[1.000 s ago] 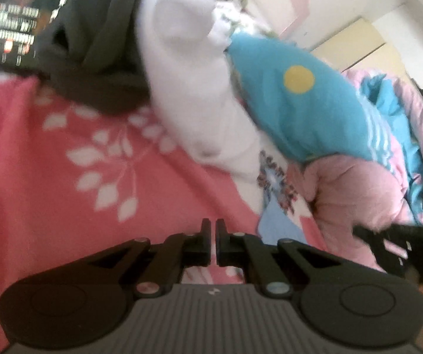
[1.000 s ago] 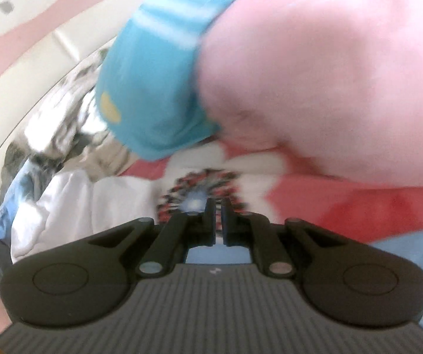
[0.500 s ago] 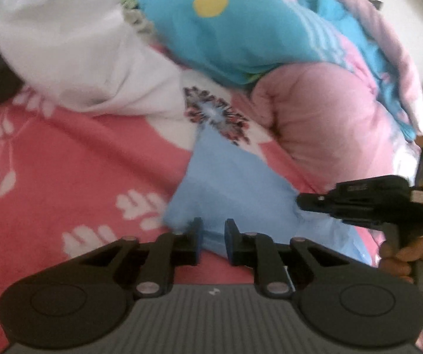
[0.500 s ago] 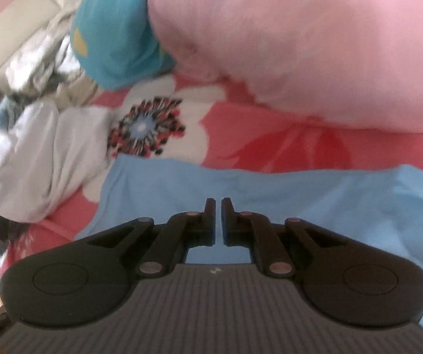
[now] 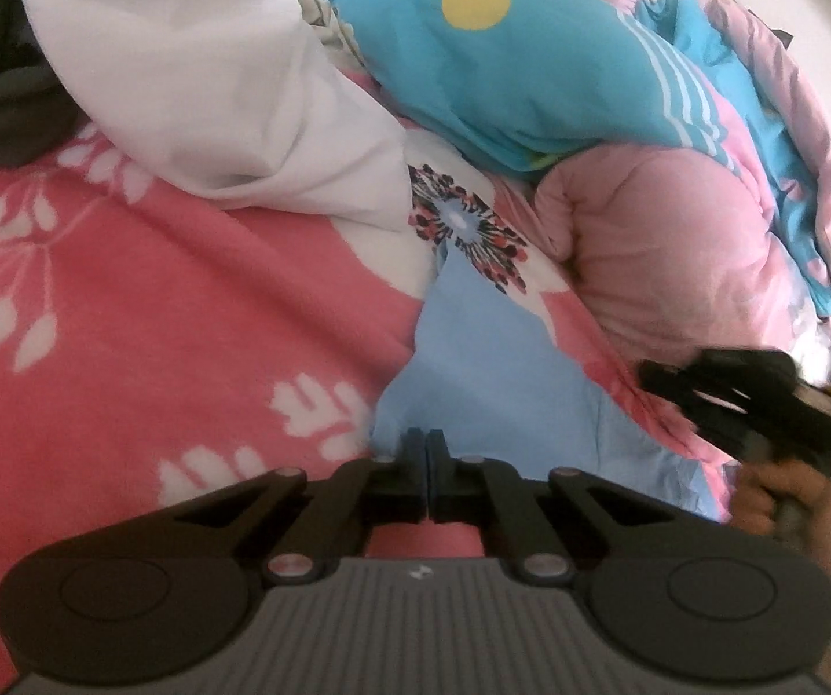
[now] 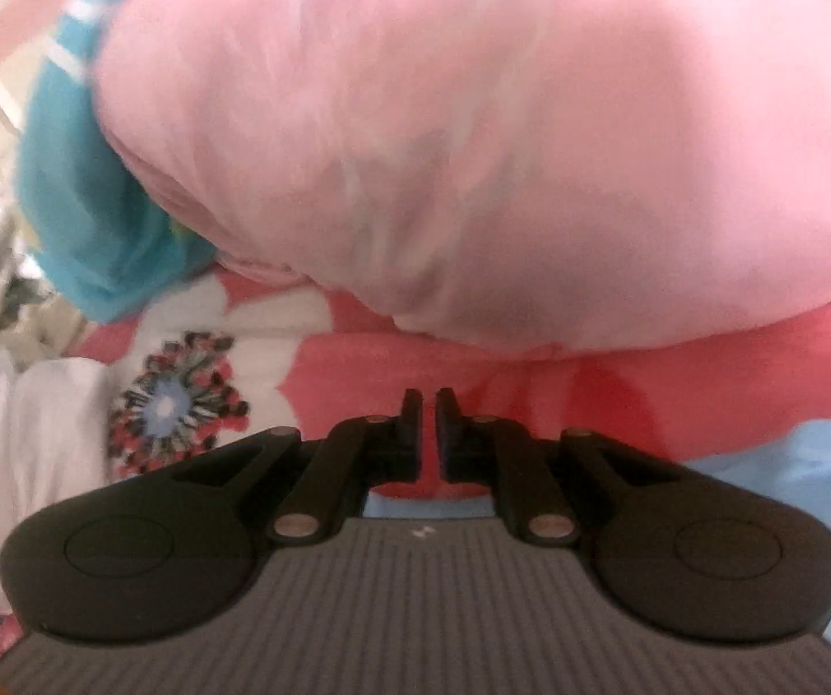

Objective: Fold clothes

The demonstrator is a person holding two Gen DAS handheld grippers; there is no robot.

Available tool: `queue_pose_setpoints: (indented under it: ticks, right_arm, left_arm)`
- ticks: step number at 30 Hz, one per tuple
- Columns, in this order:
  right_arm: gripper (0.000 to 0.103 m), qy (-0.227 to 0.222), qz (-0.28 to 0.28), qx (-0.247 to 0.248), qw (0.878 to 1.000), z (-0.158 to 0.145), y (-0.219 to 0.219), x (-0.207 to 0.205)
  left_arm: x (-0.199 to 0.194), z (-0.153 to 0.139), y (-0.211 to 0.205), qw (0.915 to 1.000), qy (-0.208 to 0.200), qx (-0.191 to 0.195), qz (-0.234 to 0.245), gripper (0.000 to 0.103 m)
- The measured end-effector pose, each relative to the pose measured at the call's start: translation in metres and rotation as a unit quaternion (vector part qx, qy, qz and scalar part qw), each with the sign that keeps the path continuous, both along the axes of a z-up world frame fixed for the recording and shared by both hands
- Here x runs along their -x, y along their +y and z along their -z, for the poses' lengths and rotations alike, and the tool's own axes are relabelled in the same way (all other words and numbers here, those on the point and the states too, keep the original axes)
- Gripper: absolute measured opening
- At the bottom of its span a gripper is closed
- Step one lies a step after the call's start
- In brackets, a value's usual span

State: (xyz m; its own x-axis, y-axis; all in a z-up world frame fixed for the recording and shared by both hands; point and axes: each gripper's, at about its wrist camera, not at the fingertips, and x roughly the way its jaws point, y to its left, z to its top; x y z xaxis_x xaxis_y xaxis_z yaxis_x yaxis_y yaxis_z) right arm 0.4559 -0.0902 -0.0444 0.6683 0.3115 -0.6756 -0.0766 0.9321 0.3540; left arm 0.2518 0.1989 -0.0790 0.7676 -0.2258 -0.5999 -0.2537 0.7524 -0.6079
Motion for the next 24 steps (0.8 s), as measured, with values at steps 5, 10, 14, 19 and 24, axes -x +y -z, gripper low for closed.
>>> queue_pose_setpoints:
  ticks: [5,10,14,19,24]
  right_arm:
    - [0.012,-0.031,0.023,-0.022,0.999,-0.038,-0.046,0.055]
    - [0.018,-0.043,0.065,-0.039,0.996,-0.074,-0.111,0.119]
    - [0.02,-0.021,0.054,-0.027,0.998,-0.081,-0.131,0.154]
    - [0.02,0.004,-0.117,-0.002,0.993,-0.069,-0.065,0.181]
    - [0.018,-0.037,-0.331,0.08,0.94,-0.047,0.049,0.216]
  left_arm:
    - [0.003,-0.005,0.002,0.9999,-0.01,0.004,-0.006,0.008]
    - [0.008,-0.013,-0.003,0.9995,-0.031,-0.008,0.005,0.026]
    - [0.001,-0.014,-0.011,0.9989,-0.034,-0.021,0.026,0.026]
    - [-0.014,-0.009,-0.014,0.9976,-0.015,-0.033,0.059,0.026]
    - [-0.016,-0.006,-0.01,0.9971,-0.01,-0.03,0.069,0.025]
